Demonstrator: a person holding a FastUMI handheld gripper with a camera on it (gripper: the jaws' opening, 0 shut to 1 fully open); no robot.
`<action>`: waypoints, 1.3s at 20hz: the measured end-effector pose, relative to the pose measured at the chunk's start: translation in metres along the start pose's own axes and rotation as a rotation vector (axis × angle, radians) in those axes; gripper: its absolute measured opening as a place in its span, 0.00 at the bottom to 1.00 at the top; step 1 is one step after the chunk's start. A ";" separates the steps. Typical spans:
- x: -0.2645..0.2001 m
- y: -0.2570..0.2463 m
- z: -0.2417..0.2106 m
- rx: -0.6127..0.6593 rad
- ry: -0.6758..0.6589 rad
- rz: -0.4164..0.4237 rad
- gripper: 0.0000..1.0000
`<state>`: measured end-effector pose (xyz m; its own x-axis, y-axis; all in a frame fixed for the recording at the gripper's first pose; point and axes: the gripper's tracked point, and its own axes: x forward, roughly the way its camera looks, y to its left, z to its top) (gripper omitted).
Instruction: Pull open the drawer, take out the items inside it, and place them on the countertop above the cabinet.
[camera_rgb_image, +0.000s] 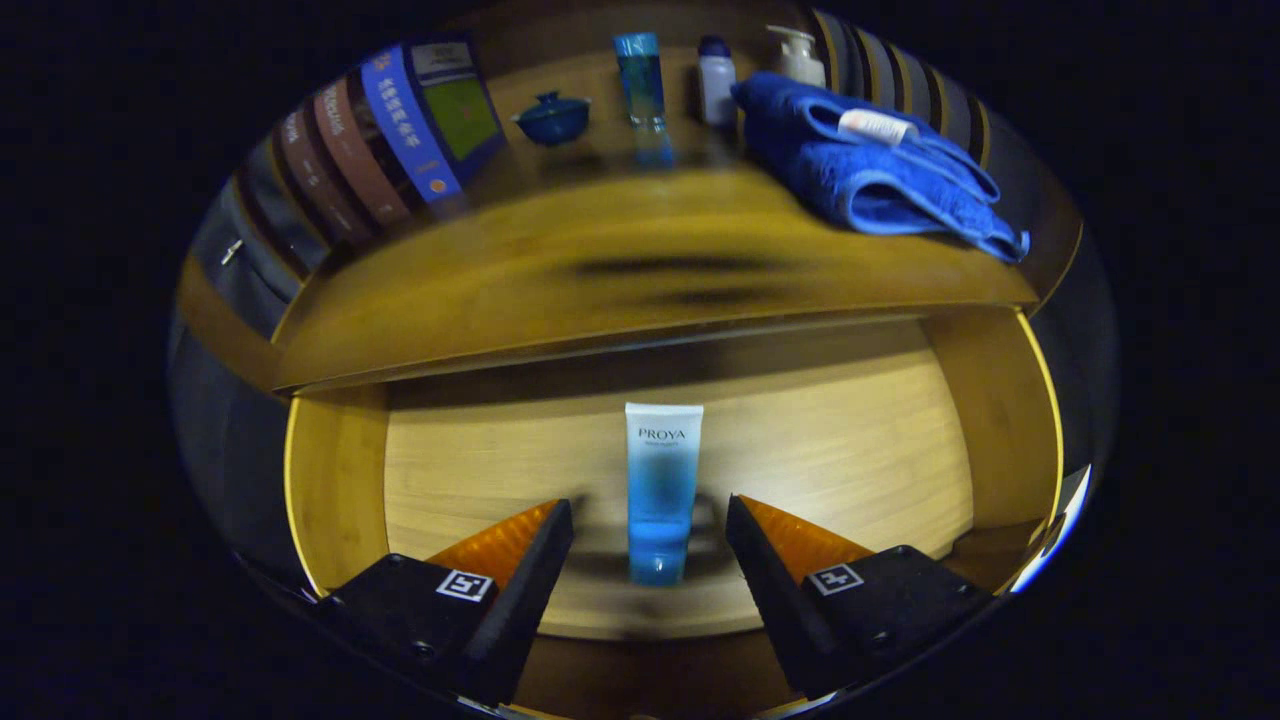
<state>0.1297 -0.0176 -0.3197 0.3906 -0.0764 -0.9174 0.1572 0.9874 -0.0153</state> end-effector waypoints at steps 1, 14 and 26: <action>0.004 -0.002 -0.004 -0.005 0.018 -0.012 0.98; 0.012 -0.003 -0.010 -0.105 0.129 -0.054 0.42; -0.089 0.000 -0.003 -0.085 -0.079 0.040 0.38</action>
<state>0.0924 -0.0107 -0.2395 0.4659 -0.0444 -0.8837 0.0640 0.9978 -0.0163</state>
